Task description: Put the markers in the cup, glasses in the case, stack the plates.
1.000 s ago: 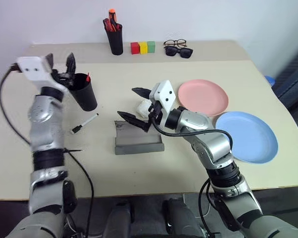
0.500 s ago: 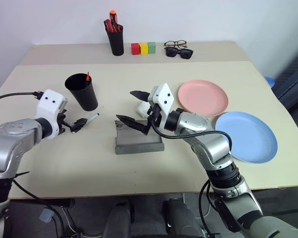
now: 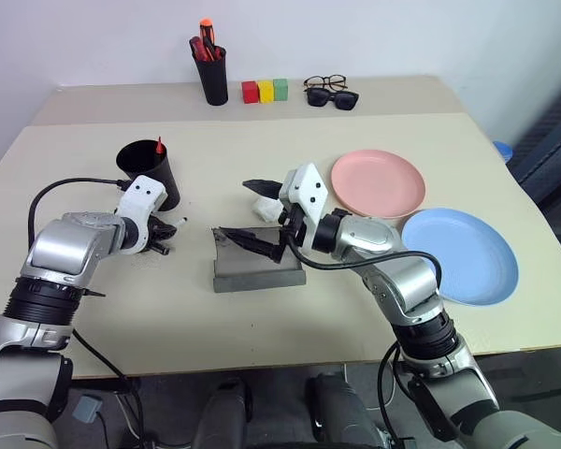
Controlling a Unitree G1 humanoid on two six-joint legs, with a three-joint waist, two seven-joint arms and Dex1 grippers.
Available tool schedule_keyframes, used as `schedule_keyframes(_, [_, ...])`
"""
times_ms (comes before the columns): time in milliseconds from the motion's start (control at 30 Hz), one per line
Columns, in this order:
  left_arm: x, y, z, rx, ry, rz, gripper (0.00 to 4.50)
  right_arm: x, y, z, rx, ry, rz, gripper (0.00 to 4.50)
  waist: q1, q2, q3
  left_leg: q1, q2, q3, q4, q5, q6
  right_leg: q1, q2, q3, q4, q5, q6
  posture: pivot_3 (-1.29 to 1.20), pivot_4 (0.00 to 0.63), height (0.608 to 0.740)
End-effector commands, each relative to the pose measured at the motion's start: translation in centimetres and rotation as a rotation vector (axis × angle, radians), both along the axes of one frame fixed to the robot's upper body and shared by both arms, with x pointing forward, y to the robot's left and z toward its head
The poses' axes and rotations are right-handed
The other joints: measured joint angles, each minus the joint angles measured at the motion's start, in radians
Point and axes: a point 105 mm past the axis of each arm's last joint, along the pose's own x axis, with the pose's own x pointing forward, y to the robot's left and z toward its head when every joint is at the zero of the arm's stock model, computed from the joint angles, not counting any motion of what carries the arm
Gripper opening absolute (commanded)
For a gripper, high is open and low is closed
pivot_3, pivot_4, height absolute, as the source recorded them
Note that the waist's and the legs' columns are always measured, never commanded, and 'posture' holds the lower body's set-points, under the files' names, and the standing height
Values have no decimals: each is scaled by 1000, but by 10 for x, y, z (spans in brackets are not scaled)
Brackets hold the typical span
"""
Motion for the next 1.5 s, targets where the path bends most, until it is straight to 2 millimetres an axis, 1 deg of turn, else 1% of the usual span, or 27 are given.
schedule_keyframes(33, [-4,-7,18,-21,-88,-82,22,-9,3,11,20,-41,29,4500,0,0,0,0,0,0,0,0,0,0,0,0,0,0,0,0,150,740])
schedule_keyframes(67, [-4,-13,24,-35,-130,-122,22,-9,3,11,20,-41,30,4500,1,0,0,0,0,0,-1,0,0,0,0,0,-1,0,0,0,150,740])
schedule_keyframes(133, [-7,-30,50,-76,-303,-240,22,-10,3,11,19,-42,32,4500,2,0,0,-1,0,0,-1,0,0,-1,-1,0,-1,0,0,0,150,740])
schedule_keyframes(200, [-8,-43,89,-109,-577,-314,22,-9,4,11,18,-43,36,4500,10,0,0,-2,1,0,-1,0,0,-2,-2,0,-2,0,0,0,150,740])
schedule_keyframes(233, [-8,-46,106,-145,-687,-315,22,-10,4,11,18,-43,38,4500,15,0,0,-3,1,0,-1,0,0,-2,-3,0,-2,0,0,0,150,740])
schedule_keyframes(300, [-4,-42,134,-207,-832,-253,22,-9,5,11,19,-45,44,4500,27,-1,0,-3,0,0,0,0,-1,-2,-3,0,-2,0,0,0,150,740])
schedule_keyframes(367, [3,-31,162,-278,-979,-126,22,-9,7,13,24,-46,47,4500,30,-1,0,-3,0,0,0,0,0,-2,-3,0,-2,0,0,0,150,740])
schedule_keyframes(433, [8,-14,179,-280,-1098,18,22,-9,8,14,30,-47,49,4500,30,-1,0,-3,-1,1,1,0,0,-1,-2,-1,-2,0,0,0,150,740])
schedule_keyframes(467, [10,-8,183,-265,-1132,67,22,-8,9,14,32,-47,49,4500,29,-1,0,-2,-1,1,1,0,0,-1,-2,0,-2,0,0,0,150,740])
schedule_keyframes(500, [11,-5,184,-251,-1151,93,22,-8,9,14,33,-48,50,4500,26,-1,0,-2,-1,1,1,0,0,-1,-2,0,-2,0,0,0,150,740])
schedule_keyframes(533, [15,3,181,-216,-1162,146,22,-8,10,15,35,-48,52,4500,24,-1,0,-2,-1,1,1,0,0,-1,-2,0,-1,0,0,0,150,740])
schedule_keyframes(633, [26,14,165,-174,-1154,221,22,-8,11,15,37,-49,58,4500,25,-1,-1,-2,-1,1,1,0,0,-2,-1,0,-1,0,0,0,150,740])
schedule_keyframes(733, [33,17,152,-191,-1140,258,22,-9,12,15,38,-50,63,4500,26,-1,0,-2,-1,1,1,0,0,-2,-1,0,-1,0,0,0,150,740])
schedule_keyframes(867, [41,16,134,-213,-1121,268,22,-9,11,15,42,-51,55,4500,29,-1,-1,-3,-1,1,2,0,0,-1,-2,-1,-1,0,0,0,150,740])
schedule_keyframes(1033, [46,18,122,-242,-1092,273,22,-10,10,15,44,-50,49,4500,26,-1,-1,-3,-1,1,1,0,0,-2,-1,-1,-1,0,0,0,150,740])
schedule_keyframes(1067, [47,18,120,-236,-1092,278,790,-10,10,15,44,-50,49,4500,26,-1,-1,-3,-1,1,1,0,0,-2,-1,-1,-1,0,0,0,150,740])
schedule_keyframes(1133, [47,21,120,-231,-1102,290,1527,-10,9,15,44,-52,47,4500,25,-1,-1,-2,-1,1,1,0,0,-2,-1,-1,-1,0,0,0,150,740])
schedule_keyframes(1200, [45,22,123,-256,-1115,298,2569,-9,8,15,43,-53,44,4500,26,-1,-1,-3,-1,0,1,0,0,-2,-1,-1,-1,0,0,0,150,740])
schedule_keyframes(1233, [44,23,126,-271,-1128,303,2569,-8,8,16,42,-55,41,4500,26,-1,-1,-3,-1,0,1,0,0,-2,-1,-1,-1,0,0,0,150,740])
schedule_keyframes(1300, [36,22,138,-327,-1163,275,2569,-5,3,16,34,-61,24,4500,26,-1,-1,-3,-1,0,1,0,0,-2,-1,-1,-1,0,0,0,150,740])
schedule_keyframes(1333, [31,16,145,-368,-1169,225,2569,-2,-1,16,28,-64,13,4500,26,-1,0,-3,-1,0,1,0,0,-2,-1,-1,-1,0,0,0,150,740])
schedule_keyframes(1400, [22,5,154,-419,-1164,141,2569,0,-7,17,21,-68,-2,4500,26,-1,0,-3,-1,0,1,0,0,-2,-2,-1,-1,0,0,0,150,740])
schedule_keyframes(1467, [6,-26,157,-429,-1079,-88,2569,7,-23,16,-2,-76,-40,4500,25,-1,0,-3,-1,0,1,0,0,-1,-2,-1,-1,0,0,0,150,740])
schedule_keyframes(1500, [-3,-42,152,-413,-1016,-200,2569,10,-31,17,-16,-80,-59,4500,24,-1,0,-3,-1,0,1,0,0,-1,-2,-1,-1,0,0,0,150,740])
